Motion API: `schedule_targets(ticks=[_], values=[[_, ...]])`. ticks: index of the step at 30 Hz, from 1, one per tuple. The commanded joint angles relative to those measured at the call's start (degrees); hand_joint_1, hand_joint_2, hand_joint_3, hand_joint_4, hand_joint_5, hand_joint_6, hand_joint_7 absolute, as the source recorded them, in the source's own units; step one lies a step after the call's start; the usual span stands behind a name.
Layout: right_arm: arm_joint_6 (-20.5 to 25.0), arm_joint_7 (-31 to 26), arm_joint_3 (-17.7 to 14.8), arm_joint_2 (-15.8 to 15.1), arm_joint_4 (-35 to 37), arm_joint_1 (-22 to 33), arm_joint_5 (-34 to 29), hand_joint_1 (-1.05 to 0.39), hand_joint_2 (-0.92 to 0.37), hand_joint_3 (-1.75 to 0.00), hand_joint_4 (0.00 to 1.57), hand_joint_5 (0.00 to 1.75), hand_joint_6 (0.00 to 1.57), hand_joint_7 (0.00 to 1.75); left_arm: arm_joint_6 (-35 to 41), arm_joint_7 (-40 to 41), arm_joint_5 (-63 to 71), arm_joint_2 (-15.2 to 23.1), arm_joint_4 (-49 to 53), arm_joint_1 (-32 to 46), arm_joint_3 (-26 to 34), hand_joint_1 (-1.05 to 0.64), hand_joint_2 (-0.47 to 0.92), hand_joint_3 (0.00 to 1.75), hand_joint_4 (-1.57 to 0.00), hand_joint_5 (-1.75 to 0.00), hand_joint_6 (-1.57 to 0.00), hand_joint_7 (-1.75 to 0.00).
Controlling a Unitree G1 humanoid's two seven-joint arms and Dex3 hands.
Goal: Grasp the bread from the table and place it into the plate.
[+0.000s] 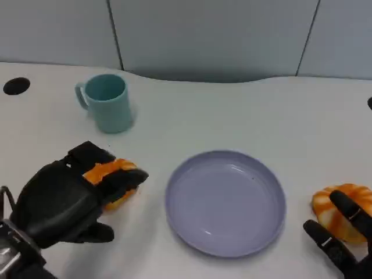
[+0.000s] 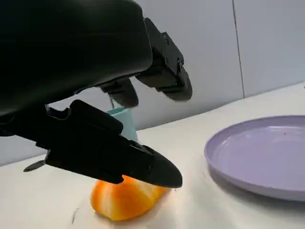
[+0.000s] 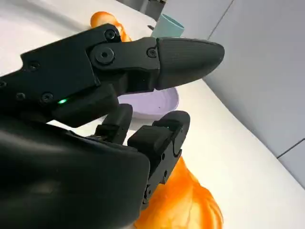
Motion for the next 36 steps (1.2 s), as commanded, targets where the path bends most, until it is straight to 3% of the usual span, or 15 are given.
schedule_targets(ticks=[1, 7, 18, 27, 36], values=[[-1.5, 1.6, -0.1, -0.6, -0.1, 0.7, -0.6, -0.35, -0.92, -0.41, 0.29, 0.96, 0.61, 0.21, 5.3, -8.4, -0.9, 1.3, 1.2, -4.8, -3.6, -0.86, 0.9, 0.03, 0.0, -0.01, -0.08, -0.02], [-2.2, 2.3, 0.0, -0.3, 0.0, 0.9, -1.1, -0.34, -0.92, -0.41, 0.3, 0.96, 0.6, 0.21, 9.3, -10.1, -1.5, 0.4, 9.9, -12.0, -8.7, -0.82, 0.86, 0.0, 0.0, 0.0, -0.04, 0.0], [-1.9, 1.6, -0.3, 0.1, -0.2, 0.8, -1.0, -0.34, -0.92, -0.4, 0.35, 0.95, 0.6, 0.22, 12.2, -3.9, -1.7, -4.6, 37.5, -28.1, -19.2, -0.74, 0.8, 0.0, 0.0, 0.0, -0.06, -0.01], [-1.8, 2.2, -0.2, 0.0, -0.6, 1.3, -0.7, -0.34, -0.92, -0.41, 0.33, 0.94, 0.61, 0.23, 13.0, -0.1, -2.1, -6.8, 49.6, -34.1, -25.1, -0.68, 0.68, 0.0, 0.0, 0.0, -0.06, -0.02], [-1.8, 3.3, -0.3, -0.2, -0.7, 1.6, -0.1, -0.35, -0.92, -0.39, 0.32, 0.93, 0.58, 0.22, 16.0, -0.1, -3.2, -12.4, 64.0, -40.1, -29.9, -0.63, 0.74, 0.02, 0.0, 0.0, -0.09, -0.03]])
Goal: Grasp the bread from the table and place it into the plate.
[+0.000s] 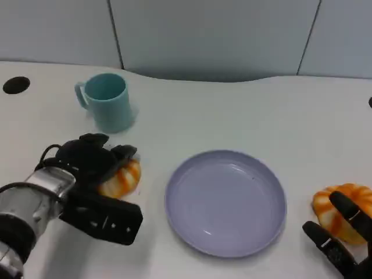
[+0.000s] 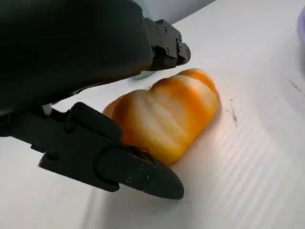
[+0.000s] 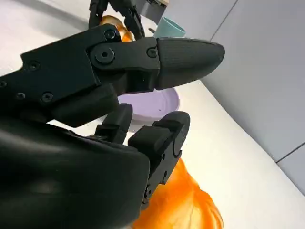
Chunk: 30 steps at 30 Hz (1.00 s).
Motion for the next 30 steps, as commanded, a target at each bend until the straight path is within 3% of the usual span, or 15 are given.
schedule_targets(ticks=[1, 7, 10, 12, 17, 18, 21, 22, 23, 24, 28, 30], values=[[-0.4, 1.2, -0.5, -0.6, -0.6, 0.6, 0.6, -0.35, -0.92, -0.4, 0.31, 0.92, 0.57, 0.22, 0.5, 0.7, -1.1, -2.5, 7.3, -2.1, -2.3, -0.63, 0.73, 0.01, -0.02, -0.01, -0.11, -0.03], [-0.1, 0.2, -0.4, -0.3, -1.6, 0.7, 0.4, -0.34, -0.92, -0.4, 0.31, 0.93, 0.58, 0.23, -0.2, 2.9, -3.0, -4.2, 12.3, -3.4, -3.7, -0.64, 0.76, 0.02, -0.11, -0.06, -0.16, -0.04], [0.0, 0.0, -0.3, -0.4, -2.0, 0.8, 0.4, -0.34, -0.92, -0.41, 0.31, 0.94, 0.57, 0.23, -0.6, 4.1, -4.2, -4.8, 13.8, -3.6, -4.0, -0.59, 0.79, 0.02, -0.2, -0.12, -0.24, -0.06], [-0.1, -0.3, -0.2, -0.4, -2.4, 0.9, 0.1, -0.35, -0.92, -0.44, 0.3, 0.94, 0.57, 0.24, -0.7, 5.1, -4.6, -5.0, 14.5, -3.8, -4.3, -0.51, 0.84, 0.03, -0.29, -0.18, -0.38, -0.12], [-0.5, -0.2, 0.2, -0.4, -3.3, 1.5, -0.4, -0.35, -0.92, -0.45, 0.3, 0.95, 0.57, 0.24, -0.6, 4.8, -5.6, -5.2, 15.5, -4.3, -5.0, -0.44, 0.88, 0.02, -0.31, -0.21, -0.44, -0.14], [-0.3, -0.6, 0.2, -0.3, -3.5, 1.5, -0.4, -0.35, -0.92, -0.45, 0.3, 0.95, 0.57, 0.25, -0.7, 4.6, -6.0, -5.1, 15.5, -4.4, -4.9, -0.42, 0.9, 0.03, -0.38, -0.28, -0.5, -0.18], [-0.1, -1.1, 0.3, -0.2, -3.8, 1.5, -0.4, -0.36, -0.92, -0.44, 0.31, 0.95, 0.58, 0.25, -1.5, 5.3, -6.7, -4.8, 15.5, -4.4, -5.0, -0.4, 0.92, 0.05, -0.32, -0.94, -0.47, -0.56], [-0.1, -1.4, 0.3, -0.2, -3.8, 1.5, -0.3, -0.36, -0.92, -0.44, 0.31, 0.95, 0.58, 0.25, -1.4, 5.5, -6.7, -4.8, 15.5, -4.4, -5.2, -0.37, 0.92, 0.06, -0.33, -1.27, -0.39, -0.94], [0.0, -1.5, 0.2, -0.2, -3.8, 1.4, -0.2, -0.35, -0.92, -0.44, 0.32, 0.95, 0.59, 0.26, -1.2, 4.8, -6.8, -4.9, 15.7, -4.7, -5.4, -0.34, 0.92, 0.06, -0.37, -1.48, -0.35, -1.17], [0.0, -1.7, 0.2, -0.1, -3.8, 1.4, 0.0, -0.35, -0.92, -0.43, 0.32, 0.95, 0.59, 0.26, -1.1, 4.3, -7.0, -5.0, 15.8, -5.0, -5.5, -0.31, 0.91, 0.04, -0.39, -1.61, -0.36, -1.23], [0.1, -2.0, 0.2, 0.0, -4.0, 1.4, 0.3, -0.35, -0.92, -0.43, 0.34, 0.94, 0.59, 0.26, -1.4, 4.1, -7.8, -5.0, 15.8, -5.2, -5.5, -0.31, 0.89, 0.0, -0.43, -1.65, -0.46, -1.23], [-0.2, -1.5, 0.3, -0.2, -3.9, 1.4, 0.3, -0.35, -0.92, -0.44, 0.32, 0.93, 0.58, 0.26, -1.8, 4.7, -8.3, -4.9, 15.7, -5.0, -5.4, -0.34, 0.89, 0.0, -0.52, -1.48, -0.63, -0.95]])
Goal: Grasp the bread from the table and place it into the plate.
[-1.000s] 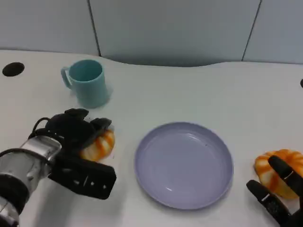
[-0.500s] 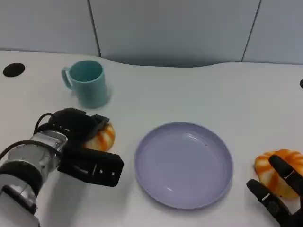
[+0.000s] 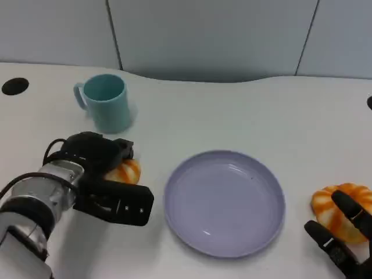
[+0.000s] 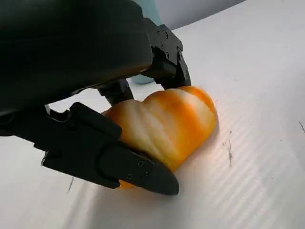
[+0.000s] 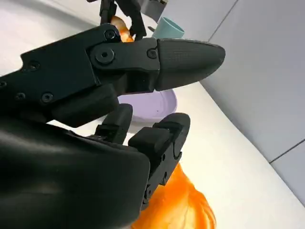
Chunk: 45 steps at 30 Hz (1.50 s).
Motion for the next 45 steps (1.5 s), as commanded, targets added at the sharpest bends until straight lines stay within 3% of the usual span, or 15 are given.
schedule_targets(ticks=[1, 2, 5, 6, 10, 15, 21, 24, 33, 45], values=[[-0.2, 0.5, -0.1, -0.4, -0.8, 0.2, 0.5, -0.35, -0.92, -0.44, 0.32, 0.93, 0.58, 0.26, -1.0, -0.9, -0.4, 0.0, 1.1, 1.6, -0.5, -0.35, 0.88, 0.0, -0.54, -1.42, -0.68, -0.81], [-0.2, 0.6, -0.2, -0.4, -0.7, 0.1, 0.6, -0.35, -0.92, -0.44, 0.32, 0.93, 0.58, 0.26, -1.2, -0.4, -0.9, 0.0, 1.0, 1.8, 0.0, -0.35, 0.88, 0.0, -0.56, -1.38, -0.72, -0.74], [0.0, 0.5, -0.4, -0.3, -0.6, 0.0, 0.9, -0.35, -0.92, -0.43, 0.32, 0.93, 0.58, 0.26, -2.1, 0.1, -2.6, 0.0, 0.9, 2.3, 1.3, -0.34, 0.85, 0.0, -0.58, -1.58, -0.81, -0.75], [0.1, 0.2, -0.4, -0.2, -0.8, 0.0, 1.0, -0.34, -0.92, -0.43, 0.32, 0.93, 0.57, 0.25, -2.5, -0.1, -3.3, 0.0, 0.9, 2.5, 1.7, -0.32, 0.87, 0.0, -0.58, -1.64, -0.77, -0.93], [0.1, 0.4, -0.3, -0.5, -0.7, -0.1, 0.8, -0.34, -0.92, -0.44, 0.32, 0.93, 0.57, 0.26, -4.4, -0.5, -5.4, 0.2, 0.8, 3.0, 3.2, -0.3, 0.92, 0.04, -0.57, -1.63, -0.64, -1.23], [0.0, 0.8, -0.3, -0.5, -0.4, -0.2, 1.0, -0.34, -0.92, -0.44, 0.32, 0.94, 0.57, 0.26, -5.7, -1.1, -6.9, 0.5, 0.8, 3.2, 4.4, -0.25, 0.92, 0.16, -0.55, -1.74, -0.43, -1.68], [0.4, -0.9, -0.3, -0.2, -1.2, -0.1, 0.9, -0.34, -0.92, -0.43, 0.32, 0.94, 0.58, 0.27, -9.6, -0.5, -9.8, 1.6, 0.0, 4.0, 6.8, -0.2, 0.92, 0.28, -0.49, -1.75, -0.4, -1.73], [0.2, -0.2, -0.2, -0.2, -1.2, 0.1, 1.0, -0.35, -0.92, -0.43, 0.31, 0.94, 0.58, 0.27, -13.4, -0.8, -11.9, 3.6, -2.5, 5.4, 8.8, -0.19, 0.92, 0.33, -0.64, -1.75, -0.47, -1.74], [0.4, -0.9, -0.1, 0.5, -1.0, -0.4, 1.0, -0.35, -0.92, -0.4, 0.32, 0.95, 0.58, 0.28, -27.1, -0.1, -16.0, 9.3, -12.5, 9.7, 13.6, -0.09, 0.85, 0.3, -0.64, -1.75, -0.41, -1.75], [0.1, -1.2, -0.1, 0.6, -0.4, -1.3, 0.3, -0.34, -0.92, -0.4, 0.32, 0.94, 0.58, 0.29, -35.7, -1.6, -18.7, 9.3, -22.6, 11.7, 16.7, -0.09, 0.86, 0.28, -0.64, -1.75, -0.38, -1.75]])
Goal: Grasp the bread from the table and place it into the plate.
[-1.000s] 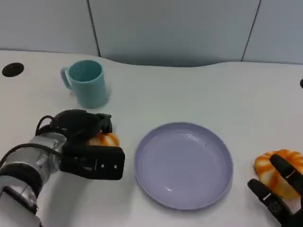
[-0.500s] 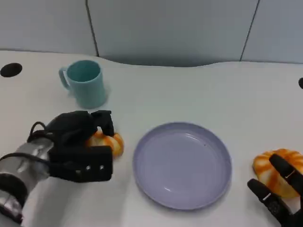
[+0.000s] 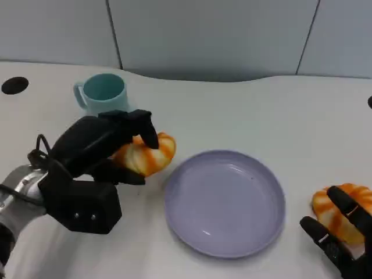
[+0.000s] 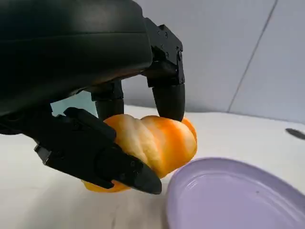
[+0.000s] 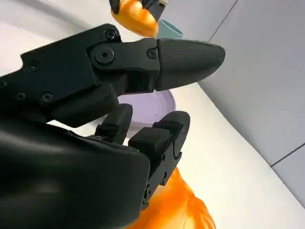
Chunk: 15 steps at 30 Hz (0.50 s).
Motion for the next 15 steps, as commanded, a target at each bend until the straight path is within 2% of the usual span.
schedule_targets(ticks=[1, 4, 10, 15], values=[[-0.3, -0.5, -0.5, -0.3, -0.1, -0.4, 0.1, -0.34, -0.92, -0.4, 0.32, 0.94, 0.58, 0.3, -2.7, -1.9, -1.4, 0.3, -3.2, 0.8, 1.0, -0.09, 0.86, 0.28, -0.65, -1.75, -0.38, -1.75], [-0.6, 0.2, -0.3, -0.7, 0.1, -0.3, -0.2, -0.35, -0.92, -0.4, 0.32, 0.94, 0.59, 0.3, -5.6, -5.7, -3.9, -2.1, -3.9, 0.2, 0.6, -0.07, 0.89, 0.31, -0.71, -1.75, -0.47, -1.75], [-0.4, 0.0, -0.6, -0.8, 0.5, -0.6, -0.1, -0.35, -0.92, -0.41, 0.32, 0.94, 0.56, 0.29, -6.2, -6.9, -2.3, -4.5, -4.8, -0.6, 0.2, -0.07, 0.86, 0.33, -0.73, -1.75, -0.47, -1.75], [-0.9, 1.6, -0.5, -1.2, 1.1, -0.5, -0.4, -0.35, -0.92, -0.41, 0.32, 0.93, 0.58, 0.3, -5.7, -8.7, 0.9, -9.8, -2.0, -4.6, -3.7, -0.15, 0.9, 0.36, -0.73, -1.75, -0.46, -1.75]])
